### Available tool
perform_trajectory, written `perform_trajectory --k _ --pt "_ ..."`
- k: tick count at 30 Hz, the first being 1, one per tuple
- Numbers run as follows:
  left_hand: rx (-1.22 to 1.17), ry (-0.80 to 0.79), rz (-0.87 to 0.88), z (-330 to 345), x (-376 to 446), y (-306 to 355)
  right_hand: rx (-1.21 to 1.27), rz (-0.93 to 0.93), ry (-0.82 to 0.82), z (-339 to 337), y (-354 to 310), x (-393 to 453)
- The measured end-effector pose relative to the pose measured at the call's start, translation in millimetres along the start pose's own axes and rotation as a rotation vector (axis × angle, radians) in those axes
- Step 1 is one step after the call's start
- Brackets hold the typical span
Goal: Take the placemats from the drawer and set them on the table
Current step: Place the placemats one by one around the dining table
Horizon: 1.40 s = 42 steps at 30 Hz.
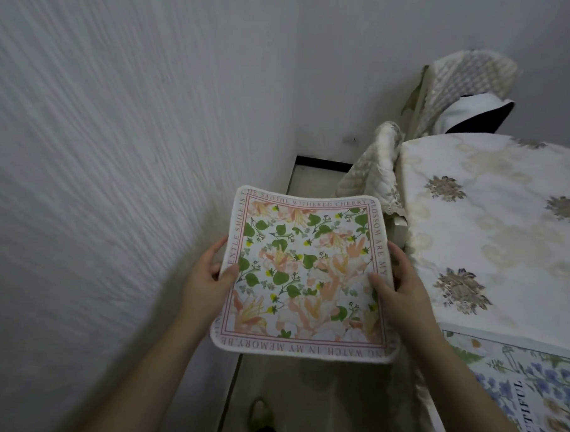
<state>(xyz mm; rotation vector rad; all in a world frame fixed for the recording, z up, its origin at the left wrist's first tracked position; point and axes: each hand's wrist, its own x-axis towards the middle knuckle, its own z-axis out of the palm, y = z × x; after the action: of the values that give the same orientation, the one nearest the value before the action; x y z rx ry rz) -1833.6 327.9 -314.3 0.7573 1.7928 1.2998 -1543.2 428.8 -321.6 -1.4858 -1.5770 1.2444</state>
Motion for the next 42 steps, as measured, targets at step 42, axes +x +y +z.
perform_trajectory --k 42 --pt "0.123 -0.517 0.035 282 339 176 0.063 0.199 0.483 -149 -10 288"
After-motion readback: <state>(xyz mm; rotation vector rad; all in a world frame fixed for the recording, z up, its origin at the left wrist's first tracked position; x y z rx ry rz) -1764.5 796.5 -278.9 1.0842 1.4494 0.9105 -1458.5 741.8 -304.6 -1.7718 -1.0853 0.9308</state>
